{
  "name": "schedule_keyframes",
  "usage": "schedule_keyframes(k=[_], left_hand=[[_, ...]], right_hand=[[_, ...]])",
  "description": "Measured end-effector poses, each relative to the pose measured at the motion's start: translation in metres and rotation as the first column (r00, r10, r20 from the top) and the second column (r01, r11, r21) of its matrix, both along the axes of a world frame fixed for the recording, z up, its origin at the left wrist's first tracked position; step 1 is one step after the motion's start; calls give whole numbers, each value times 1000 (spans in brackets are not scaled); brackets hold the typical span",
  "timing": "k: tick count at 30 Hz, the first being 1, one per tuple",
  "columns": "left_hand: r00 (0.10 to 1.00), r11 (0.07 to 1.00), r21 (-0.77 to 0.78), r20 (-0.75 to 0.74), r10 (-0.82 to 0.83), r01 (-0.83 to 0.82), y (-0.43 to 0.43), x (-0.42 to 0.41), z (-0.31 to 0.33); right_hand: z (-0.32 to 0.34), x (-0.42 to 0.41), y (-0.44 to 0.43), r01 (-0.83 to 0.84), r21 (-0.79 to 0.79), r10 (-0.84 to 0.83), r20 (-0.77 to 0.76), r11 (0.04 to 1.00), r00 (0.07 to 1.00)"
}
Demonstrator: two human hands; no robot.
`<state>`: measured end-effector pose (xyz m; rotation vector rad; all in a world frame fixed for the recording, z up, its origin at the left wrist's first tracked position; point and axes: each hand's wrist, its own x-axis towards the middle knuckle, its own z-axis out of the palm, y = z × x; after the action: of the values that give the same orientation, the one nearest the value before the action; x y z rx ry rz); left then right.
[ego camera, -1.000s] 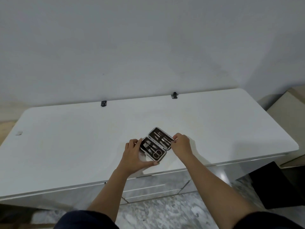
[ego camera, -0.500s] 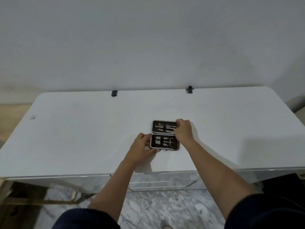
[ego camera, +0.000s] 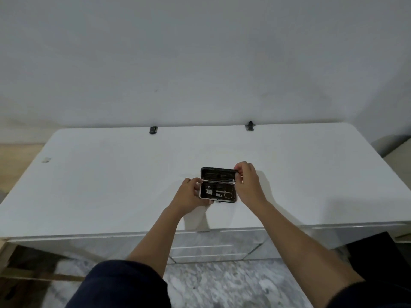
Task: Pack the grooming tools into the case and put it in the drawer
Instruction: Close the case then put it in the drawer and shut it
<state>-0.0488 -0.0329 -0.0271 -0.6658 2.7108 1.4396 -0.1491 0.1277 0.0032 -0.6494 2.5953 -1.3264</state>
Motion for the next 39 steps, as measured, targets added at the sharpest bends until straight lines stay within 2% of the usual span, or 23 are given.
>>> schedule_keyframes(k=[5, 10, 18, 23, 27, 39], left_hand=[[999, 999, -30, -14, 32, -32, 4, 0, -6], [995, 997, 9, -49, 83, -82, 12, 5, -7], [986, 993, -70, -146, 84, -95, 26, 21, -18], [965, 933, -288, -212, 156, -214, 37, 15, -23], [956, 907, -340, -238, 171, -246, 38, 15, -29], [967, 906, -359, -202, 158, -223, 33, 13, -32]], right_hand=[[-19, 27, 15, -113, 37, 114, -45, 993, 992], [-28, 36, 23, -155, 55, 157, -39, 986, 987], [-37, 38, 20, -185, 43, 185, 7, 982, 983], [-43, 34, 19, -230, 0, 229, 77, 973, 970], [-43, 26, 20, -267, 62, 266, 32, 962, 964], [-51, 18, 17, -260, 127, 269, -56, 957, 962]])
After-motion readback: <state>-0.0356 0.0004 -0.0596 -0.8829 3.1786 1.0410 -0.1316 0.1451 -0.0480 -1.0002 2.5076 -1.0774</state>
